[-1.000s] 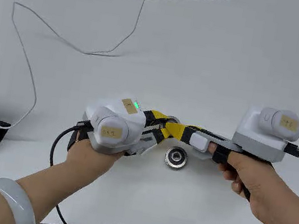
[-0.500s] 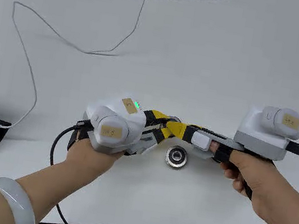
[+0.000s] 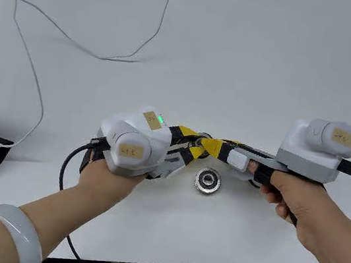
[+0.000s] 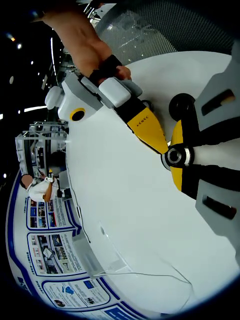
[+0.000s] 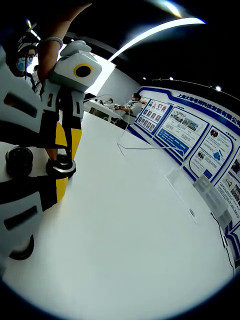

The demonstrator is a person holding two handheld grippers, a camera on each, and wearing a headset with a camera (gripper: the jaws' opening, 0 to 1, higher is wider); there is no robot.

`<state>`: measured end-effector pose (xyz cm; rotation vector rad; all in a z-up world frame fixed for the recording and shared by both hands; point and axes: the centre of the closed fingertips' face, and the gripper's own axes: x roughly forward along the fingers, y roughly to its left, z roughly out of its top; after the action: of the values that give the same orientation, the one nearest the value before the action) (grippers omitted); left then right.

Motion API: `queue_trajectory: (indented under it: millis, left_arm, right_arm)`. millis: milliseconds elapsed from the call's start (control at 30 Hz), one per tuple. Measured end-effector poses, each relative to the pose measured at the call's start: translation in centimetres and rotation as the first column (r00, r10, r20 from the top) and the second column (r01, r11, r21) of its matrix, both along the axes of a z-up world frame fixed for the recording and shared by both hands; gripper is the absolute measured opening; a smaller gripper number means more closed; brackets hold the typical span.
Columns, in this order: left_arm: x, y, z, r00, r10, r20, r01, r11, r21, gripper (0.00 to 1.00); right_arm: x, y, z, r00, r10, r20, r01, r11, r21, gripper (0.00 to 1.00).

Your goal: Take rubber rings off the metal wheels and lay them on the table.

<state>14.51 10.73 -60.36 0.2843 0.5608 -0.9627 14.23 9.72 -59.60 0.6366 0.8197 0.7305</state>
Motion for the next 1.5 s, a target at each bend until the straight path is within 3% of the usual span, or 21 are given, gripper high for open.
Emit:
queue_trajectory:
  millis: [167, 567, 1500]
  left_arm:
    - [0.0, 0.0, 0.0, 1.0, 0.0, -0.001, 0.0, 1.0, -0.002, 0.13]
    - [0.0, 0.0, 0.1, 1.0, 0.0, -0.001, 0.0, 1.0, -0.003, 0.13]
    - [0.0, 0.0, 0.0, 1.0, 0.0, -0.001, 0.0, 1.0, 0.0, 0.13]
  right_arm:
    - [-0.1, 0.2, -0.5, 1.0, 0.009, -0.006, -0.01, 1.0, -0.013, 0.21]
    - [0.2, -0.7, -1.0, 0.998, 0.027, 0.053, -0.021, 0.995, -0.101, 0.04]
    - [0.5, -0.8, -0.9, 0.999, 0.022, 0.043, -0.017, 0.995, -0.098, 0.02]
